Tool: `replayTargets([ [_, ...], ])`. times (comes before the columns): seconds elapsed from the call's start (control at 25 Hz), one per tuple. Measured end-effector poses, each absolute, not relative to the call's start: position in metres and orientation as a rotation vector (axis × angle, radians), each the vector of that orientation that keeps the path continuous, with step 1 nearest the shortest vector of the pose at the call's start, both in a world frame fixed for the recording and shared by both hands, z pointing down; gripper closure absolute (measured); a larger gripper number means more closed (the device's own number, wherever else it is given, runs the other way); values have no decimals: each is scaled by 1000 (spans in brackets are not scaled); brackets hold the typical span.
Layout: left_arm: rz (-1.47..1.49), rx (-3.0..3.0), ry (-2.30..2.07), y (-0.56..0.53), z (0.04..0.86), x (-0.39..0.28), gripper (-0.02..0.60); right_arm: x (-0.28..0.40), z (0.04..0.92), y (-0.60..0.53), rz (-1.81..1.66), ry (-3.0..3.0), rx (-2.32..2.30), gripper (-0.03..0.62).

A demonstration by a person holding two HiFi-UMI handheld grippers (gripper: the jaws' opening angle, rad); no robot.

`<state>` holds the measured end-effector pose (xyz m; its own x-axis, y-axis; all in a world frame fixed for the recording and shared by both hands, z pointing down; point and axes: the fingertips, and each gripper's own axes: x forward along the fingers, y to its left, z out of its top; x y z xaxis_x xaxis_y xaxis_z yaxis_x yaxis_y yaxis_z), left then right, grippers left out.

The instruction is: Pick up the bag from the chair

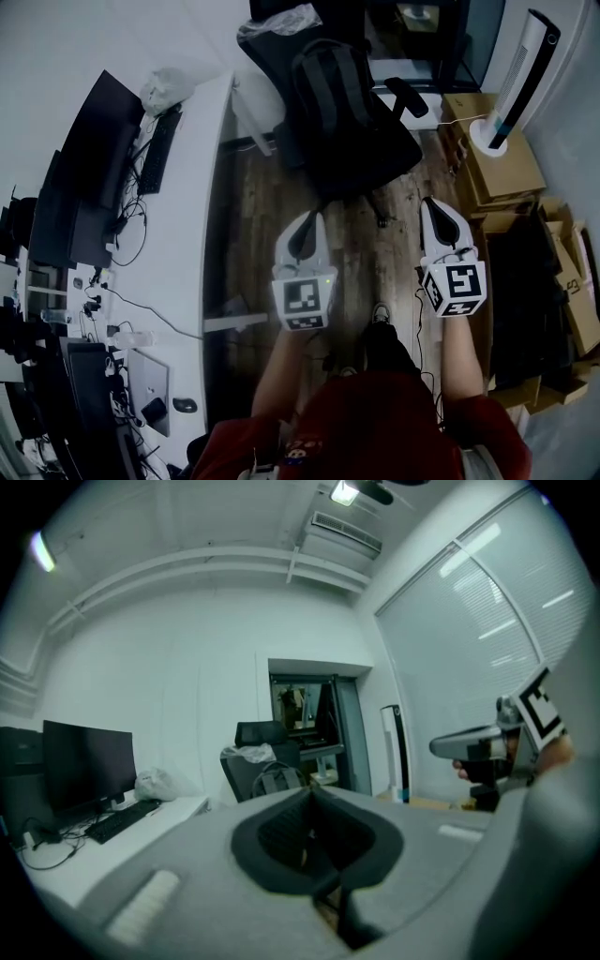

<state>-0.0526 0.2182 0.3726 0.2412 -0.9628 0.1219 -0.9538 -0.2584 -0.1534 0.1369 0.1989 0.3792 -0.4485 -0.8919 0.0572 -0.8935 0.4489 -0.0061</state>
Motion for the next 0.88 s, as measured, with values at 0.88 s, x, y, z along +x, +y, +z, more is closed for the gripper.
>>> replayTargets([
  [0.88,-280,-2361,1908,68,341,5,583,190,352,49,-7,-2693,1592,594],
])
